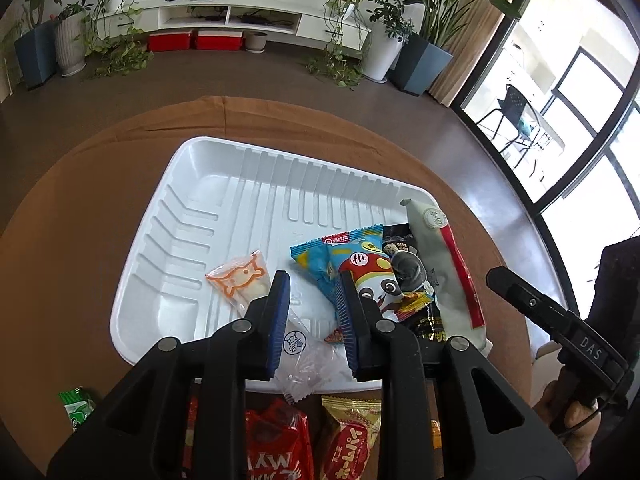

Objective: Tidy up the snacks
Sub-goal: 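Lower both packets into the white tray and open both grippers, then withdraw both grippers from the tray, then move the right gripper over the orange bar while the left approaches the pink bar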

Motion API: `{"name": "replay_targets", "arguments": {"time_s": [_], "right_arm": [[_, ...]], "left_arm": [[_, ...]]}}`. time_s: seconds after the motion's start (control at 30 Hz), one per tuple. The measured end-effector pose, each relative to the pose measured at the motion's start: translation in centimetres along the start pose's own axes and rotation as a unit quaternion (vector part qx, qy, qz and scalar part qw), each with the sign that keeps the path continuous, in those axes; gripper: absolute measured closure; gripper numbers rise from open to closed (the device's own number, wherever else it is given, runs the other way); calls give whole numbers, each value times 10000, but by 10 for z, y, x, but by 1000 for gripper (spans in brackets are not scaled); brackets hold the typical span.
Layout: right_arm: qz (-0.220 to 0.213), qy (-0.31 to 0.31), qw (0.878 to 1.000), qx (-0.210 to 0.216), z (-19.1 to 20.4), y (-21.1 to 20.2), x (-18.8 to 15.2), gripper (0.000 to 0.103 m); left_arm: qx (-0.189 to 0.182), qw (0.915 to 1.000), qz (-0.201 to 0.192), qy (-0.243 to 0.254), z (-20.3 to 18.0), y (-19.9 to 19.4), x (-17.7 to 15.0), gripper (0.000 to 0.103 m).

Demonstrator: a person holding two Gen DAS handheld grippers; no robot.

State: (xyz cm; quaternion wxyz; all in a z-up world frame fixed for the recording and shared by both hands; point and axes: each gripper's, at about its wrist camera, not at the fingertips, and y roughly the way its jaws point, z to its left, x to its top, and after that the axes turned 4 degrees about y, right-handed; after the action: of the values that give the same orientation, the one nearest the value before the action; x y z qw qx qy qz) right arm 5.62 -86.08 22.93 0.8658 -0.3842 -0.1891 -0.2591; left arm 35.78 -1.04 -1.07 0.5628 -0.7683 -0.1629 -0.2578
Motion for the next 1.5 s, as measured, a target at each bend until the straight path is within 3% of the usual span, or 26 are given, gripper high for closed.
{"name": "replay_targets", "arguments": {"time_s": [0.13,0.2,0.27,0.33,0.6,0.87,1.5], "right_arm": [[-134,-246,9996,75,14,-17,-7,61],[-207,-520,9984,47,26,-26,-12,57],[-265,-769,9967,72,37,-34,-20,55],[-305,-1065,9938,87,50,-43,-37,51],[6,-1945,9809,-52,78,-47,-100,49],[135,-2303,9729,-189,87,-41,-127,48],[564,-2739,9504,-1361,55,-17,-124,45]], "left_arm": [[16,9998,-195,90,-3,-31,-13,80],[69,9994,-299,142,-2,-49,-24,74],[135,9988,-445,128,2,-68,-39,44],[196,9974,-692,97,6,-90,-55,35],[508,9955,-796,-70,41,-144,-122,35],[673,9964,-352,-382,72,-136,-168,35],[843,9961,208,-183,58,-95,-181,35]]}}
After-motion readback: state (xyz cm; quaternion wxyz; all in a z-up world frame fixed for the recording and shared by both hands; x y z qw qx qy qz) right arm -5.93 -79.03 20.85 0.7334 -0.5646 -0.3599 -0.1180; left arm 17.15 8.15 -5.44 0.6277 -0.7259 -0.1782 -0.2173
